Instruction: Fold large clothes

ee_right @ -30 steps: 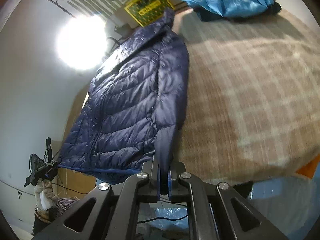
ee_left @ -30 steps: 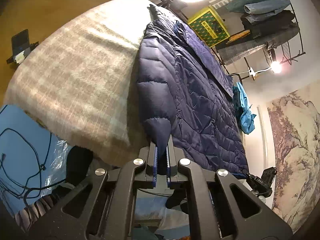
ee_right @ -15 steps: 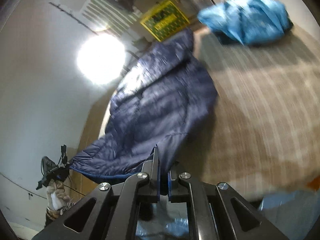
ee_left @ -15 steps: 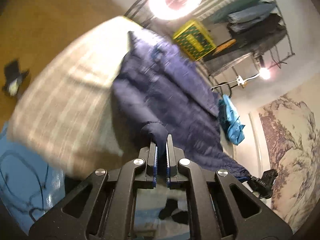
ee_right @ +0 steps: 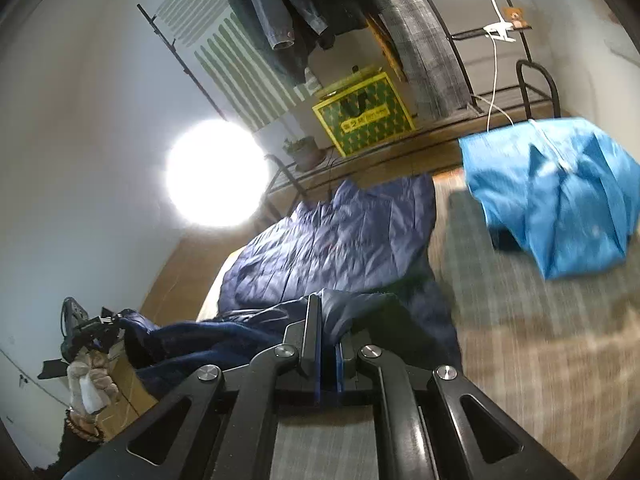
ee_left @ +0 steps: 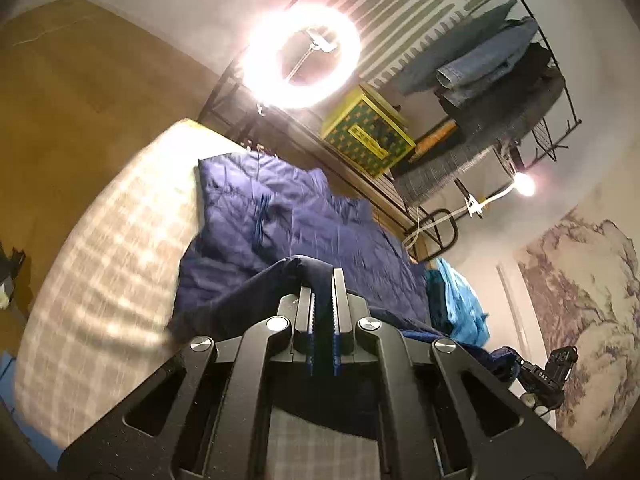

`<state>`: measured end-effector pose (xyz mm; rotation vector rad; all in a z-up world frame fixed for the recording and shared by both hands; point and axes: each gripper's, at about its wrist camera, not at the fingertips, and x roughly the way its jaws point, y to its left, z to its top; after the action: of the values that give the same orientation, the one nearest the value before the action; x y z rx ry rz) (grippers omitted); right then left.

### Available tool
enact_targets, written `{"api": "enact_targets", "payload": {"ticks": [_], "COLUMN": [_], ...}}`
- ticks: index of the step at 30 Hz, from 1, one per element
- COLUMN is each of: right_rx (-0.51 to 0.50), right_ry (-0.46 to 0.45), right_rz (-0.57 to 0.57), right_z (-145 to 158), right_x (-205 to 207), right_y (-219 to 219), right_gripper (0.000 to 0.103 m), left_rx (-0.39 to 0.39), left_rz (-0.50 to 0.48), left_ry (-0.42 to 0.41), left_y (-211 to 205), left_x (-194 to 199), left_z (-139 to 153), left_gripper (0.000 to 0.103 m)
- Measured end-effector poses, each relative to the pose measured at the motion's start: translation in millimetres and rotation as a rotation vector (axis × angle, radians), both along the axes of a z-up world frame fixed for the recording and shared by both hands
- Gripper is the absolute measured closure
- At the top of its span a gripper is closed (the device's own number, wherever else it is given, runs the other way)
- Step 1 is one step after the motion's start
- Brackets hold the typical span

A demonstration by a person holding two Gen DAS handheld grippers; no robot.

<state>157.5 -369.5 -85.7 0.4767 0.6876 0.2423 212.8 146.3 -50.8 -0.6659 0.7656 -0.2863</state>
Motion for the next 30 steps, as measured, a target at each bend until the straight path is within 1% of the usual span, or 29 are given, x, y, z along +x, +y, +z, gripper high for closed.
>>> {"api": "enact_targets", "payload": {"ticks": [5, 10, 15, 17, 19, 22, 25, 29, 30], "right_rx": [-0.015, -0.025, -0.049, -0.056, -0.076, -0.112, -0.140, -0.176, -0.184], "right_ry": [0.010, 0.038, 0.060, 0.066, 0.071, 0.078, 0.086, 0.107, 0.096], "right_rz": [-0.028, -0.053, -0.081, -0.093, -0.103, -0.116, -0.130, -0.145, -0.144], "right_z": [-4, -19, -30, -34, -36, -40, -47, -63, -68], "right_x": [52, 99, 143, 164, 183, 218, 253, 295, 304], "right_y": [-3, -10, -14, -17, -17, -18, -20, -22, -21], "right_gripper": [0.101, 0.101, 0.101, 0.101, 0.101, 0.101, 0.101, 0.101, 0.101], "left_rx": [0.025, 0.047, 0.067, 0.094, 0.117, 0.125, 0.154, 0.192, 0.196], "left_rz": [0.019, 0.024, 0.038, 0.040, 0.044, 0.058, 0.070, 0.086, 0.087], "left_ry": [0.007, 0.023, 0.032, 0.036, 0.037, 0.042, 0.044, 0.063, 0.071], "left_y": [-5, -8, -12, -16, -20, -23, -29, -34, -35], "left_x": [54, 95, 140, 161, 182, 214, 244, 283, 292], "left_z": [-12, -26, -34, -38, -42, -50, -58, -80, -86], "left_gripper": [0.099, 0.099, 0.099, 0.099, 0.099, 0.099, 0.099, 0.099, 0.099]}}
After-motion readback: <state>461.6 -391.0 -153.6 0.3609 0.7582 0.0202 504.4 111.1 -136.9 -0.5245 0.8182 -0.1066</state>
